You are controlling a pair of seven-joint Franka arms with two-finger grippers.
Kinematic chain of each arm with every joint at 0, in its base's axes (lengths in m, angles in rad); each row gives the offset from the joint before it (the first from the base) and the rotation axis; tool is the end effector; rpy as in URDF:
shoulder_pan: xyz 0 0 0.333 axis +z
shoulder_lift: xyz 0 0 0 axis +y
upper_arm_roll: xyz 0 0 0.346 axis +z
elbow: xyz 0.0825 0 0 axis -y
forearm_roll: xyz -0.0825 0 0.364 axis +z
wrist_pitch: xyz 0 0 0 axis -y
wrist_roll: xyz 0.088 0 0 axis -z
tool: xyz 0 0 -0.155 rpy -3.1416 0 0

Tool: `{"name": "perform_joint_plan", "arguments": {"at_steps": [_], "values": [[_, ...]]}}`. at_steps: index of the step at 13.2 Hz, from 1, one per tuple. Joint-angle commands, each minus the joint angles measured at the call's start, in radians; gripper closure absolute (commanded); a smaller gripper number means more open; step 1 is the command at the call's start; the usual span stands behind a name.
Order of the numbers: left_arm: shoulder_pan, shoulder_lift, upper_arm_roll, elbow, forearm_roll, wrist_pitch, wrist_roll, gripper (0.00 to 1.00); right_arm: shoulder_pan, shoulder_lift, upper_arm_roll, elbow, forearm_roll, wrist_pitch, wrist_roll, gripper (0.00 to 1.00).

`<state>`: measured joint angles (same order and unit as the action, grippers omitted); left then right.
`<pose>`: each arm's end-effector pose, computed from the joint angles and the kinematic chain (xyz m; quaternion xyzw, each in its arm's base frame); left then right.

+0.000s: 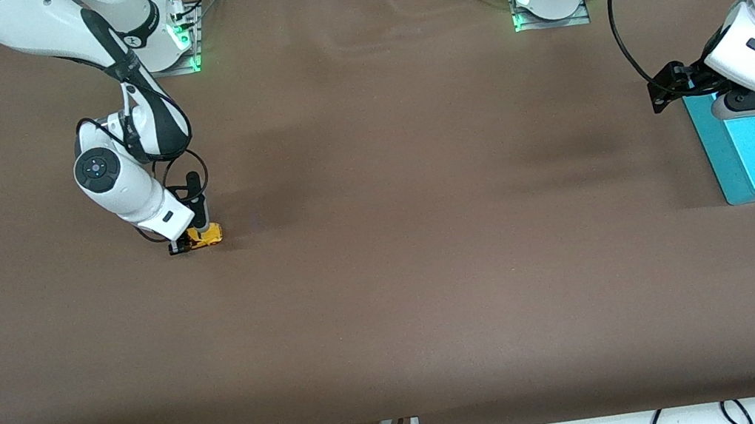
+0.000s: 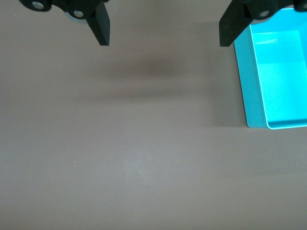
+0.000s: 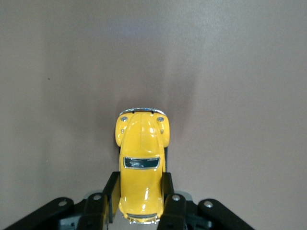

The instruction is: Wind and store yellow beetle car

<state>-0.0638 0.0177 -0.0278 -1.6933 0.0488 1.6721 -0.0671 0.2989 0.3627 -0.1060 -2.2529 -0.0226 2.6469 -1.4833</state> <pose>0.5409 -0.0425 0.5502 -0.9994 0.0152 0.0175 0.0254 0.5371 0.1038 0.2028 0.6584 0.7521 -0.0014 0.0293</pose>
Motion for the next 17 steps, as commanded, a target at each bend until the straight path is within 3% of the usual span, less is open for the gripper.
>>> {"name": "perform_joint_plan", "arguments": {"at_steps": [1, 8, 13, 14, 15, 16, 17], "values": [[0.002, -0.013, -0.006, 0.007, -0.02, -0.017, 0.003, 0.0, -0.061, 0.025, 0.005, -0.028, 0.004, 0.025, -0.04, 0.95], [-0.005, -0.013, -0.006, 0.017, -0.02, -0.018, -0.003, 0.0, -0.306, 0.05, 0.006, -0.022, 0.004, 0.082, -0.287, 0.95], [-0.007, -0.013, -0.024, 0.018, -0.02, -0.018, -0.005, 0.0, -0.349, 0.055, 0.008, -0.019, 0.004, 0.094, -0.316, 0.92], [-0.005, -0.013, -0.024, 0.018, -0.02, -0.018, -0.003, 0.0, -0.349, 0.055, 0.009, -0.019, 0.004, 0.094, -0.315, 0.82], [-0.005, -0.013, -0.024, 0.018, -0.02, -0.018, -0.003, 0.0, -0.348, 0.051, 0.009, -0.017, 0.006, 0.094, -0.308, 0.54], [-0.005, -0.013, -0.024, 0.018, -0.02, -0.018, -0.005, 0.0, -0.348, 0.048, 0.011, -0.002, 0.006, 0.085, -0.307, 0.06], [-0.005, -0.013, -0.024, 0.018, -0.02, -0.018, -0.003, 0.0, -0.348, 0.041, 0.011, 0.01, 0.006, 0.074, -0.307, 0.0]]}}
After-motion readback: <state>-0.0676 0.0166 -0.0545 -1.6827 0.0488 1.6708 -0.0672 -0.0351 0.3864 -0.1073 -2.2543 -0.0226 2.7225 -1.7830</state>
